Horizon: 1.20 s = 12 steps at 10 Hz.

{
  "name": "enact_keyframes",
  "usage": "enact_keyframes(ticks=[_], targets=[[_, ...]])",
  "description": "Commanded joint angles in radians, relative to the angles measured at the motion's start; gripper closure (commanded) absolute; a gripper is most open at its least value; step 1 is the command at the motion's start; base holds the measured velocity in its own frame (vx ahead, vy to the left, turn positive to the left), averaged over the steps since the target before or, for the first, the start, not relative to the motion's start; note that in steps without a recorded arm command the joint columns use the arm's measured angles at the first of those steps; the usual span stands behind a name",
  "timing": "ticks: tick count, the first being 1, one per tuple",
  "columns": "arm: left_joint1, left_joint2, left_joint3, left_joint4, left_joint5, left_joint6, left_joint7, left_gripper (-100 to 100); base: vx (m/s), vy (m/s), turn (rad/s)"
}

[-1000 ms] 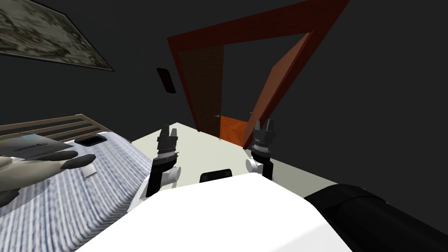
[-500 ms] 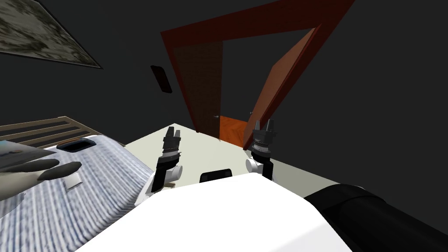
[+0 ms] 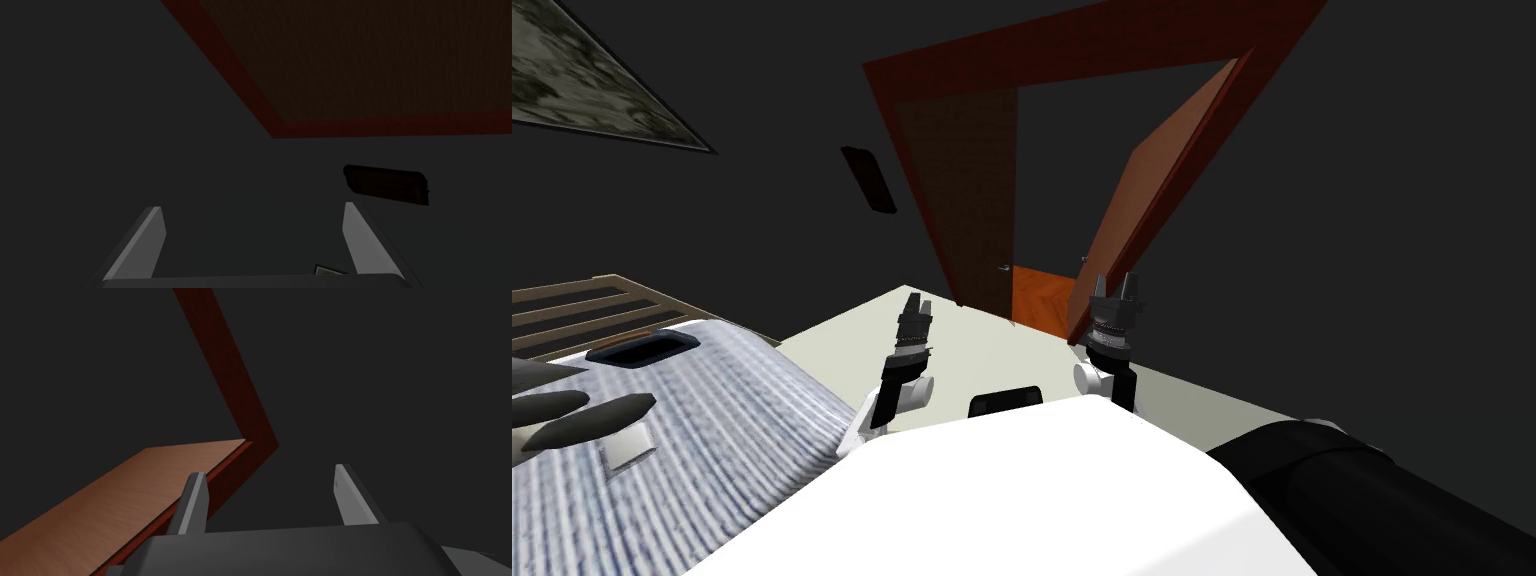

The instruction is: Push the door open

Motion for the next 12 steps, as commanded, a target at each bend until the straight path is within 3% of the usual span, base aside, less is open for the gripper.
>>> enact_keyframes(ticks=[1,3,12], targets=[[-0.013,0.004,-0.001,0.041,-0.001,-0.010,0.005,-100,0.098,0.024,-0.047],[-0.042,0.009,-0.004,0.111,-0.003,-0.021,0.013,-100,0.103,0.025,-0.082],[-0.133,0.017,-0.012,0.339,-0.010,-0.055,0.040,-100,0.104,0.026,-0.064]])
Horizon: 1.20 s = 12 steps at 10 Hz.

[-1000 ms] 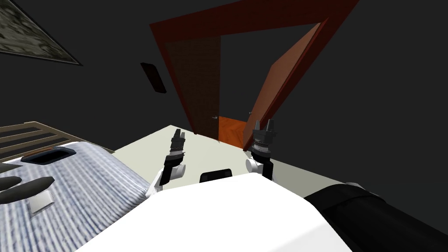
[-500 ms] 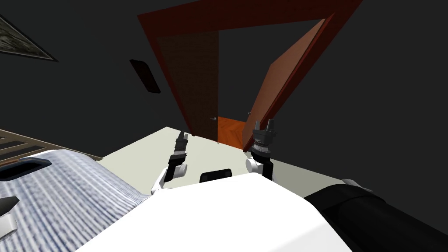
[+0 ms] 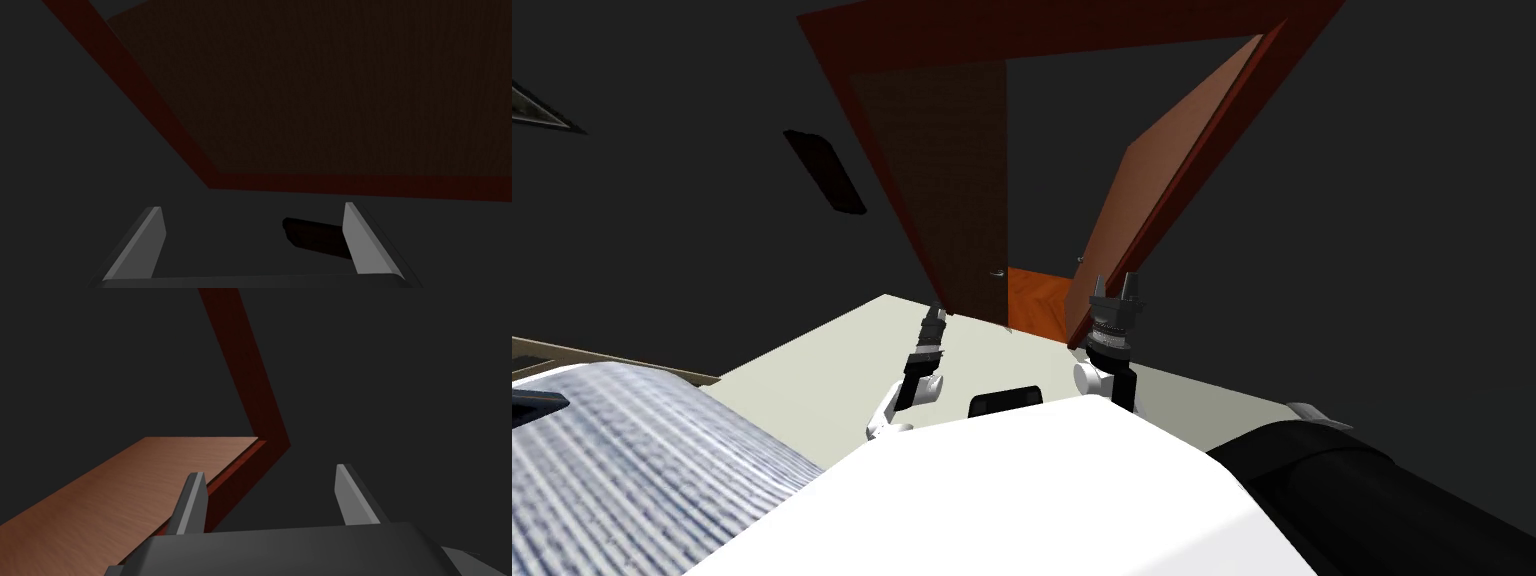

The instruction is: Push the door open

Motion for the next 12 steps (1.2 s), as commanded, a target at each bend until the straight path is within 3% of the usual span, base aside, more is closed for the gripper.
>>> enact_keyframes(ticks=[1,12], targets=[[-0.022,-0.003,-0.002,0.050,-0.002,-0.010,0.002,-100,0.090,0.031,-0.058],[-0.134,-0.010,-0.012,0.331,-0.011,-0.052,0.034,-100,0.096,0.031,-0.062]])
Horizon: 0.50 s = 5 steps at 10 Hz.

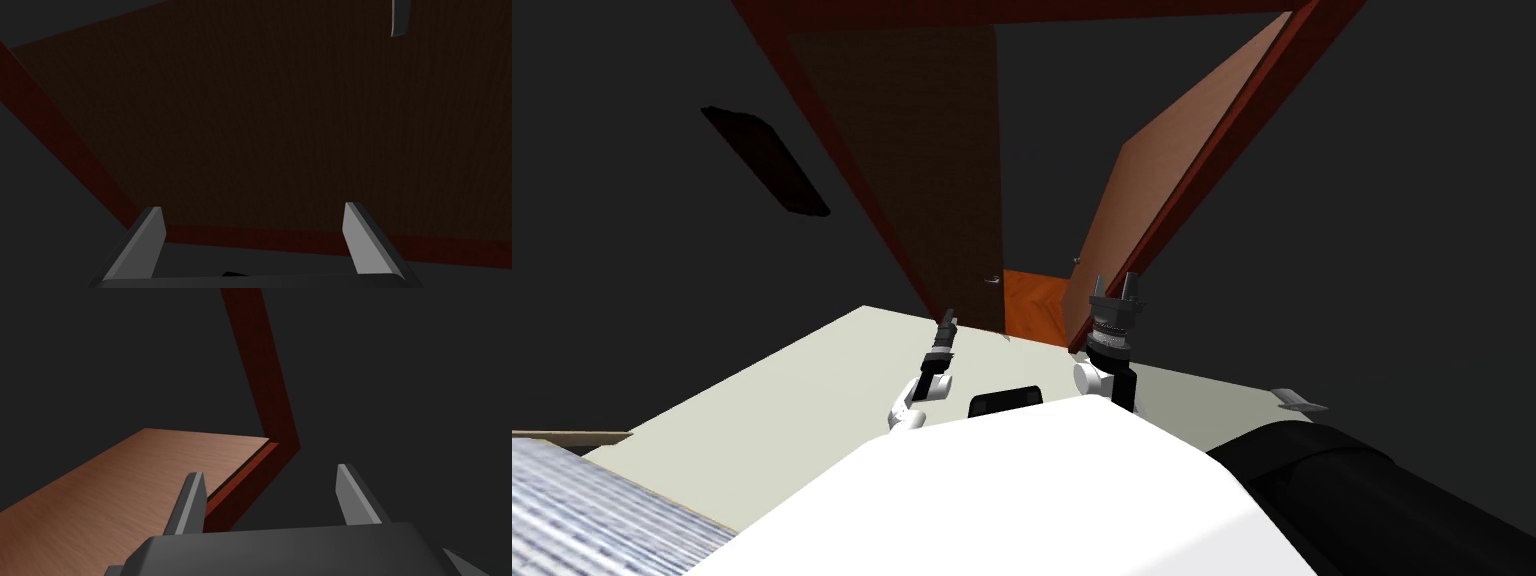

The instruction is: Push the door open

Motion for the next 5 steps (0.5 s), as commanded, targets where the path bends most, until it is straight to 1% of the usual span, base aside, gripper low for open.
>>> enact_keyframes(ticks=[1,5], targets=[[-0.015,-0.003,-0.002,0.038,-0.002,-0.006,0.004,-100,0.089,0.038,-0.054],[-0.053,-0.010,-0.006,0.135,-0.005,-0.020,0.015,-100,0.090,0.040,-0.062]])
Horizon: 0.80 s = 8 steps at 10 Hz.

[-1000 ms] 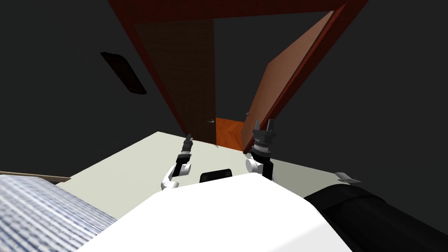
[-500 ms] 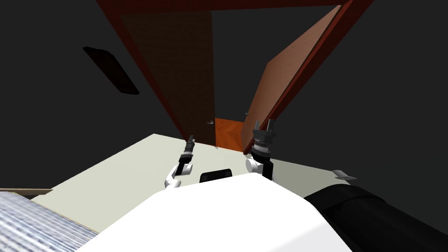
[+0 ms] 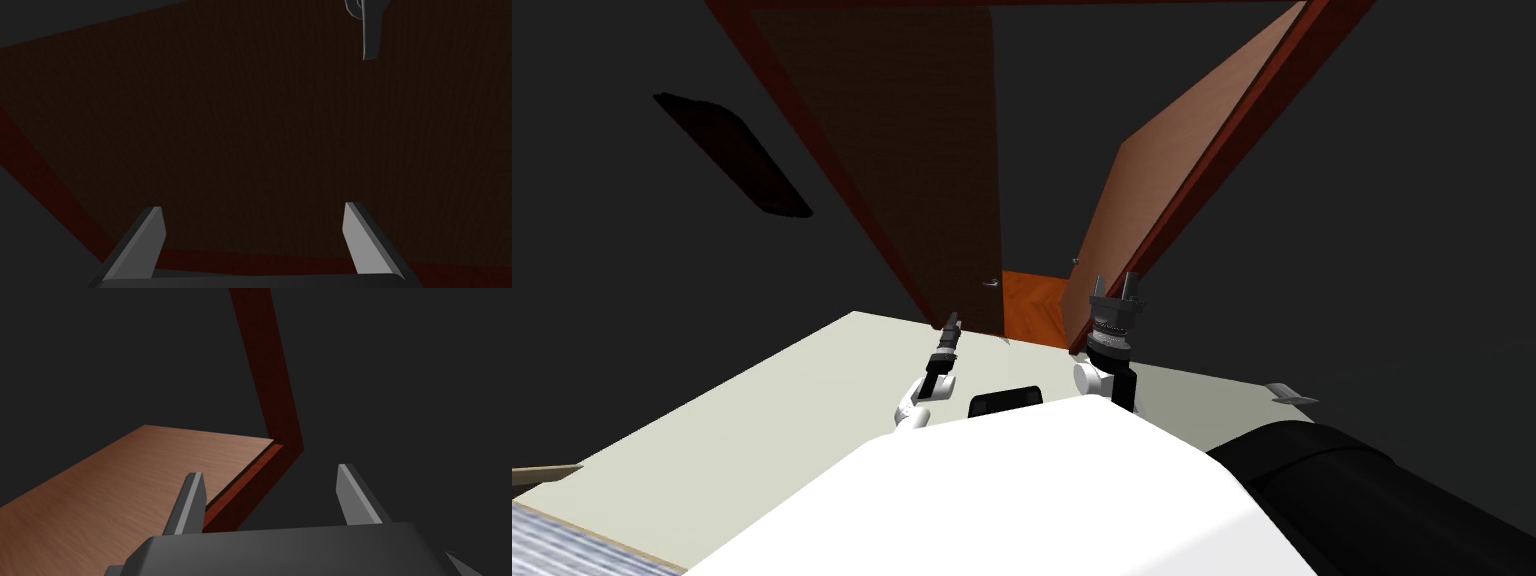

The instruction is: Push the door open

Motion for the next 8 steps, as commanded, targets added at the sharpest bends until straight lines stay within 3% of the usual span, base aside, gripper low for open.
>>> enact_keyframes(ticks=[1,8], targets=[[-0.017,-0.004,-0.001,0.038,-0.001,-0.004,0.005,-100,0.093,0.039,-0.051],[-0.078,-0.021,-0.007,0.193,-0.006,-0.027,0.022,-100,0.089,0.040,-0.055]])
